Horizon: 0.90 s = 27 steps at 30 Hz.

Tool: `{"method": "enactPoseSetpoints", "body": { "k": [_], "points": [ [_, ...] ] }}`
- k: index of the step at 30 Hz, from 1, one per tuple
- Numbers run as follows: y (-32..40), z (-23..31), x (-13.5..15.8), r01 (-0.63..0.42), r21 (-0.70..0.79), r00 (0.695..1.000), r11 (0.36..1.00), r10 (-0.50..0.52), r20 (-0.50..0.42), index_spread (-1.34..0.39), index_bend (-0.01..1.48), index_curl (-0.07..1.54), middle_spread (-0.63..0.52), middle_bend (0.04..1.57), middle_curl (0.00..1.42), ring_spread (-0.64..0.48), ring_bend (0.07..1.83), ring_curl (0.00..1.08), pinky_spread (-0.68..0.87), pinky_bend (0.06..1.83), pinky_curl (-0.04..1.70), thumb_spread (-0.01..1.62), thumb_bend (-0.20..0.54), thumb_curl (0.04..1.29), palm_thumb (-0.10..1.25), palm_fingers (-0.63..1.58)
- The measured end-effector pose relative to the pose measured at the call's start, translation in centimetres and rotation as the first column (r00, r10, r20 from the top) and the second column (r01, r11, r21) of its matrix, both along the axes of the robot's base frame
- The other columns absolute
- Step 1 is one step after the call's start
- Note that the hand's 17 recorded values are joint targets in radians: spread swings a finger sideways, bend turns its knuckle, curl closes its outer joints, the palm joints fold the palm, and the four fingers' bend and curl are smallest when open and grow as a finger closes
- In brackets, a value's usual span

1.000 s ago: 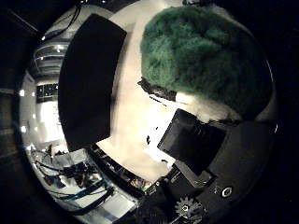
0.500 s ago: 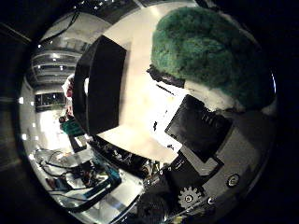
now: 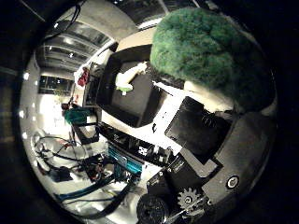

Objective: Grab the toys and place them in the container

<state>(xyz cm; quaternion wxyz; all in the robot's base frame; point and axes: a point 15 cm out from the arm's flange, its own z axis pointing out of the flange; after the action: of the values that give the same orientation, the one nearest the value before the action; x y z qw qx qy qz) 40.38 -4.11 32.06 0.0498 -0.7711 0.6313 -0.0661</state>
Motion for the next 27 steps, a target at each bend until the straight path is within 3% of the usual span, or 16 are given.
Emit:
{"method": "enactPoseSetpoints", "body": {
  "k": [8,15,17,18,19,20,21,24,27],
  "points": [
    [13.9,0.2,4.0,-0.13,0.077,0.983,0.989,0.118,0.137,-0.17,1.21,0.65,-0.09,1.34,0.59,-0.16,1.45,0.56,-0.19,1.09,1.1,1.06,-0.015,0.39,0.87,1.21],
    [21.0,-3.2,5.2,-0.219,0.122,0.969,0.968,0.201,0.147,-0.2,1.11,0.61,-0.1,1.27,0.56,-0.17,1.4,0.53,-0.25,1.01,1.03,1.08,-0.025,0.4,0.83,1.19],
    [21.5,-4.2,5.2,-0.226,0.12,0.969,0.967,0.211,0.13,-0.27,0.82,0.55,-0.13,1.18,0.52,-0.19,1.33,0.5,-0.36,0.97,0.92,1.09,-0.026,0.39,0.79,1.04],
    [21.5,-4.8,5.2,-0.229,0.117,0.969,0.966,0.215,0.118,-0.31,0.68,0.52,-0.15,1.08,0.49,-0.21,1.3,0.49,-0.39,0.98,0.91,1.09,-0.028,0.39,0.78,0.75],
    [21.4,-5.6,5.1,-0.233,0.109,0.97,0.966,0.223,0.096,-0.37,0.63,0.52,-0.17,1.0,0.47,-0.22,1.25,0.49,-0.39,0.94,0.9,1.1,-0.031,0.39,0.75,0.48],
    [21.3,-6.2,5.0,-0.238,0.102,0.97,0.966,0.231,0.08,-0.38,0.63,0.52,-0.17,0.99,0.47,-0.22,1.24,0.49,-0.38,0.94,0.91,1.1,-0.029,0.38,0.75,0.47],
    [21.3,-6.6,4.9,-0.241,0.098,0.97,0.966,0.235,0.069,-0.43,0.62,0.48,-0.16,0.84,0.41,-0.18,1.08,0.42,-0.21,0.78,0.87,1.11,-0.03,0.38,0.71,0.15],
    [20.9,-7.7,4.2,-0.257,0.088,0.966,0.962,0.256,0.031,-0.45,0.53,0.42,-0.12,0.69,0.35,-0.07,0.88,0.32,0.06,0.71,0.79,1.11,-0.035,0.36,0.66,-0.06],
    [20.4,-8.7,2.8,-0.284,0.081,0.957,0.956,0.287,-0.033,-0.46,0.31,0.35,-0.05,0.49,0.29,0.05,0.68,0.25,0.28,0.65,0.69,1.09,-0.036,0.33,0.6,-0.16]
  ]
}}
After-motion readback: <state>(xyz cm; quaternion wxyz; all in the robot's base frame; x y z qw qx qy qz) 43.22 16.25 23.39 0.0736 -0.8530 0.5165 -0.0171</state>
